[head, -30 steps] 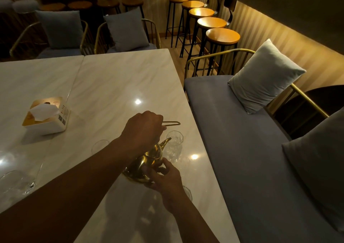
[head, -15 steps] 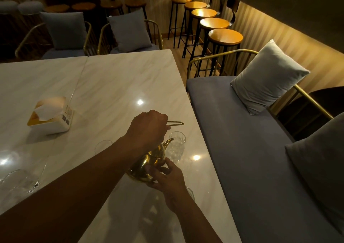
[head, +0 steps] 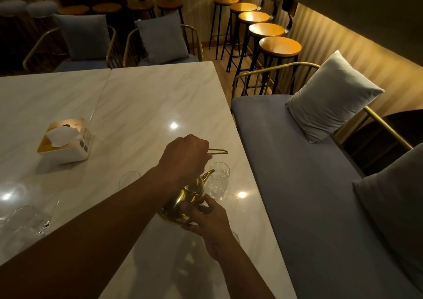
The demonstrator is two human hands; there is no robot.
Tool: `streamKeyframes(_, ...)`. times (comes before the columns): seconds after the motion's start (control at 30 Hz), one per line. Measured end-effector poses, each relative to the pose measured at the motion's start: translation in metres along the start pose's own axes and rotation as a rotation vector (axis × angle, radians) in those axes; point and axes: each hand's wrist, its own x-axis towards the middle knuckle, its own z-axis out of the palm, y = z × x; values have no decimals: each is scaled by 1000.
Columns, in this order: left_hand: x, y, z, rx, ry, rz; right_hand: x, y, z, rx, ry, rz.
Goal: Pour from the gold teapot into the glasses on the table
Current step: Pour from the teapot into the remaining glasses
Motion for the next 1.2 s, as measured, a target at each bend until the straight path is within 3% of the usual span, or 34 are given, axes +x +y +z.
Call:
streamKeyframes(0.53,-36,-16,6,-227,-5,-243,3,11,-2,-244,119,-140)
streamKeyframes(0.9,-67,-21,1,-413,73,-300,0,5,-2,-385,205,-262)
streamKeyframes(1.2,-90,-40,-20,-457,151,-283,-16,-5,20,-422,160,-344)
